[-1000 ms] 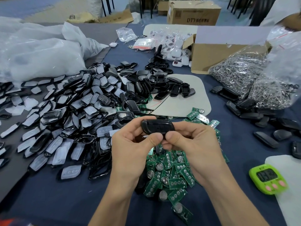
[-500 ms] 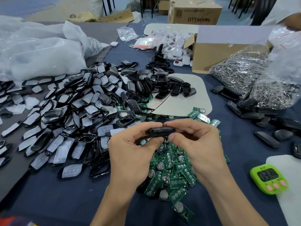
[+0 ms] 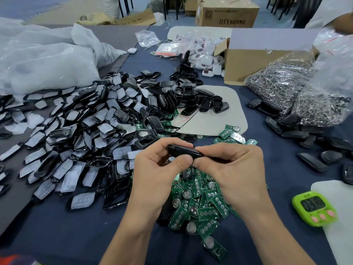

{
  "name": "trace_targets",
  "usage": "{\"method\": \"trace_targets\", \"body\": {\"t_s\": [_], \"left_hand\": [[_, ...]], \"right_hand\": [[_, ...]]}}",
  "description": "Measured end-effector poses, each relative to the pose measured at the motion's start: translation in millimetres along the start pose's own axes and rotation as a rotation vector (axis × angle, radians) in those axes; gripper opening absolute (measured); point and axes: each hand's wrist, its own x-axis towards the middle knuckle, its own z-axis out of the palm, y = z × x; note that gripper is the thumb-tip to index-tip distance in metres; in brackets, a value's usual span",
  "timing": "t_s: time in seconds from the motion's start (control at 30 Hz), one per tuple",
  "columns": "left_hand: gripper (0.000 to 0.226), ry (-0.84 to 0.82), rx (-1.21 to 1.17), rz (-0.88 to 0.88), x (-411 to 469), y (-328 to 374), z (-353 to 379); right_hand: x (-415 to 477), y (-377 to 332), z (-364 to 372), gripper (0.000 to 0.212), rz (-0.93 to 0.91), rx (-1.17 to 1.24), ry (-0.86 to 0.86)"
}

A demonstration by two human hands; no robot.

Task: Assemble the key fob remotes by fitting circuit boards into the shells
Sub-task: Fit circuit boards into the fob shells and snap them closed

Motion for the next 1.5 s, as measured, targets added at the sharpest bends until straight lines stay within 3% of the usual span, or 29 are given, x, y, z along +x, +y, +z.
{"method": "trace_targets", "body": {"t_s": [0.13,0.33,0.53,0.7,0.9,1.07,1.27,1.5], "left_hand": [[0.017,-0.064,-0.181,-0.079,0.7,-2.0,1.3],[0.035,-0.152,-0.424,-0.141,-0.9,-4.7,1.3],[0.016,-0.107,-0.063,0.032,-2.5,-2.9,0.5],[0.016,-0.045,0.021,0.101,-0.3,-0.9,-1.6],[0.036,0.235,0.171,0.125,1.2,-7.9,7.9],[0.037,0.398,0.206,0.16,-2.2,-10.4,11.9],[0.038,0.406,0.305,0.184,-5.4,-9.6,16.1],[0.045,0.335,0.307,0.232,-9.2,-9.0,20.9]], "right_hand": [[-1.0,-3.7,0.1,0.034,-0.044,0.021,0.006],[-2.9,-5.6,3.3,0.025,-0.05,0.112,-0.028],[-5.1,-3.0,4.1,0.04,-0.112,0.075,0.044],[-4.7,-2.4,4.5,0.039,-0.144,0.068,0.055],[4.9,18.0,11.9,0.035,0.108,0.369,0.118],[3.4,28.2,12.0,0.028,0.145,0.435,0.099],[4.4,34.4,9.3,0.039,0.156,0.399,0.078],[1.9,37.9,13.7,0.022,0.263,0.448,0.019]]}}
